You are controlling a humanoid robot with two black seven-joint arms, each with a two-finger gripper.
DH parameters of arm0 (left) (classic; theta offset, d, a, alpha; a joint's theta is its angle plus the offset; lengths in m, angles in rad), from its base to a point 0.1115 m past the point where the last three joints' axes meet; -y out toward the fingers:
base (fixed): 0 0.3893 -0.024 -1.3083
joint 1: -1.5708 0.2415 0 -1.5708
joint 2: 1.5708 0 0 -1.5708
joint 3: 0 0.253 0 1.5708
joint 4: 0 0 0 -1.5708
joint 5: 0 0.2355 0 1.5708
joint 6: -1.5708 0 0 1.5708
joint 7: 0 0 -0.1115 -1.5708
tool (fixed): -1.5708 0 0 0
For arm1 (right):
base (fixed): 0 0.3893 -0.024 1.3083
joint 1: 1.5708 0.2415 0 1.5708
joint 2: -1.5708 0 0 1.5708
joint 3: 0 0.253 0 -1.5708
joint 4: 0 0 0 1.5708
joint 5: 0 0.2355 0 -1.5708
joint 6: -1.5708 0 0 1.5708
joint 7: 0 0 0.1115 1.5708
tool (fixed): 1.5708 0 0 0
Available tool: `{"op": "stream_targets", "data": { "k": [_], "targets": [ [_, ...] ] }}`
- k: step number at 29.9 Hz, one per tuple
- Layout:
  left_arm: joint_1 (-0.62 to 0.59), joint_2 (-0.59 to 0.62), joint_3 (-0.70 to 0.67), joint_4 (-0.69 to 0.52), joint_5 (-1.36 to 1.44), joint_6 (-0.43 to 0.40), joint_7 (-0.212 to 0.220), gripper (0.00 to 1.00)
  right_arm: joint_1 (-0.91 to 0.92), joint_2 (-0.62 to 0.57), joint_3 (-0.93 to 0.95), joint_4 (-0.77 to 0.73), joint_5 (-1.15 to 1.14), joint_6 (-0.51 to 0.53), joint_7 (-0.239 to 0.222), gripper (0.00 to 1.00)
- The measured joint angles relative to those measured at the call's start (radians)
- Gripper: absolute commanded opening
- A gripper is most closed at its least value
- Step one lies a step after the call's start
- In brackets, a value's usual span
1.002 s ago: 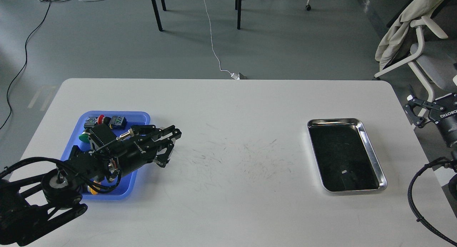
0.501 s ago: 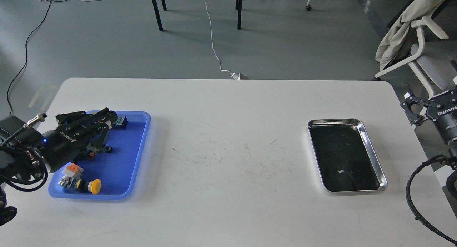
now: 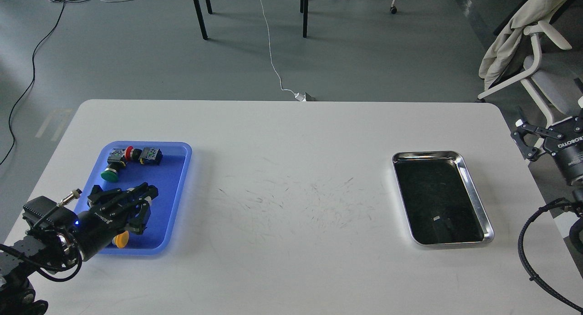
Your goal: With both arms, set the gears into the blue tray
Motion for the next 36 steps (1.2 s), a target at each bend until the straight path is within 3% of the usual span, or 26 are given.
{"op": "stream_targets", "data": {
  "k": [7,10,11,14,15,21,27,36],
  "targets": [
    [0.013,-0.025,0.000,0.066,-0.001,-0.001,-0.017,0.16,0.000,0.000,0.000,-0.002,0.000,-0.001,0.000,0.99],
    [0.022,-0.029,0.000,0.083,-0.003,-0.001,-0.026,0.25,0.001,0.000,0.000,-0.003,-0.001,-0.001,0.000,0.99],
    [0.023,-0.032,0.000,0.088,-0.003,-0.001,-0.027,0.31,0.006,0.000,0.000,-0.003,-0.001,-0.001,0.000,0.99],
    [0.024,-0.043,-0.001,0.105,-0.006,0.001,-0.029,0.89,0.012,0.000,0.000,-0.003,-0.001,-0.001,0.000,0.99],
    [0.024,-0.045,-0.001,0.108,-0.009,0.002,-0.032,0.98,0.013,0.000,0.000,-0.003,-0.001,-0.001,0.000,0.99],
    [0.013,-0.040,-0.015,0.110,-0.017,0.017,-0.066,0.98,0.019,0.000,-0.001,-0.003,-0.001,-0.001,0.000,0.99],
    [-0.043,0.021,-0.026,0.088,-0.070,0.018,-0.073,0.98,0.030,0.000,-0.003,-0.003,-0.001,-0.001,0.000,0.99],
    [-0.303,0.042,-0.061,0.048,-0.444,0.019,-0.064,0.98,0.051,0.000,-0.006,0.004,0.000,-0.003,-0.009,0.99]
  ]
}}
